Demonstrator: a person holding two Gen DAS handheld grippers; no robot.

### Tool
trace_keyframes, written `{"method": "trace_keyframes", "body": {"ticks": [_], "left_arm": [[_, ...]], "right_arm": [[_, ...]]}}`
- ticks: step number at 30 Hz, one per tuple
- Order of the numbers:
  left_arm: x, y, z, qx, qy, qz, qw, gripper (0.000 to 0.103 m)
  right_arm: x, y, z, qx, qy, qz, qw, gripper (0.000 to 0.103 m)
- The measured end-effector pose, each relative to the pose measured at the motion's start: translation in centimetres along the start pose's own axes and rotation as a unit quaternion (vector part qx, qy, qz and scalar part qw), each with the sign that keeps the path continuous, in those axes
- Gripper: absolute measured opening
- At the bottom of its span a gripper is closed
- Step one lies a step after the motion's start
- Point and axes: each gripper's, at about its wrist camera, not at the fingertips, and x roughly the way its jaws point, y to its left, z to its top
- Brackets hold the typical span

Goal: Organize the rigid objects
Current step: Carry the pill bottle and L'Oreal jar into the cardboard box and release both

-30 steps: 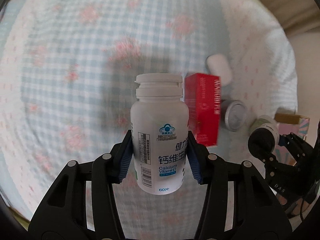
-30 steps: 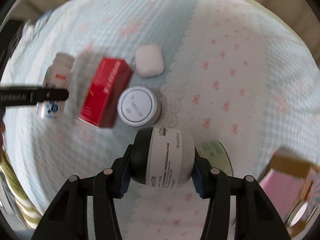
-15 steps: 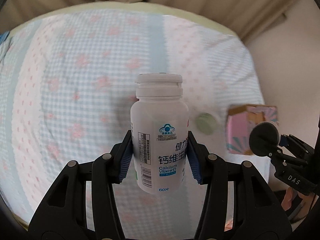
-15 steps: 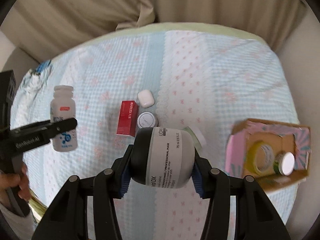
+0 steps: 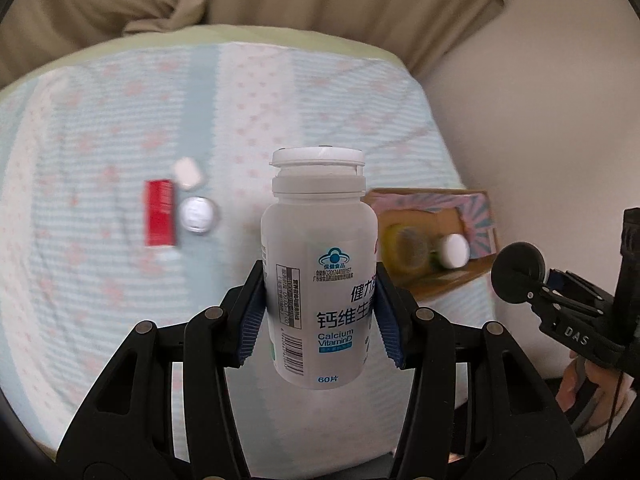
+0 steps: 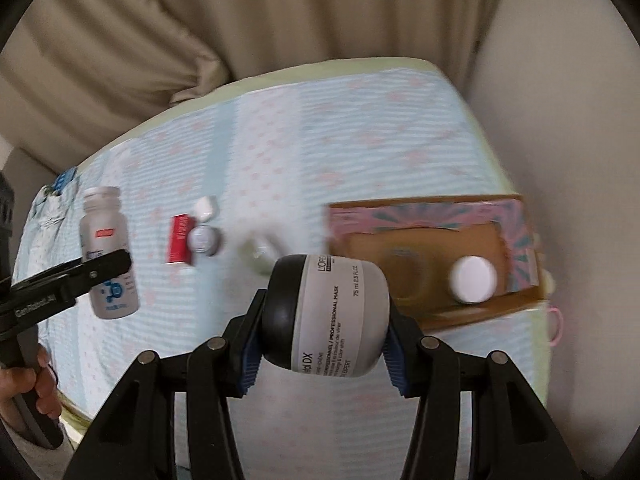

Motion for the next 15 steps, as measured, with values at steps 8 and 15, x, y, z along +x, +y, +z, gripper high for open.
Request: {"method": "trace_keyframes", "body": {"ticks": [8, 15], "left_arm": [[7.5, -10.0, 0.6, 0.014, 0.027, -0.018, 0.9994, 0.046], [14.2, -16.0, 2.2, 0.035, 0.048, -0.02, 0.998, 0.046]], "right_arm": [[0.3, -12.0, 0.5, 0.032, 0.01, -0.031, 0.999, 0.047], [3.2, -18.8, 1.2, 0.056, 0.027, -0.027, 0.998, 0.047]]}}
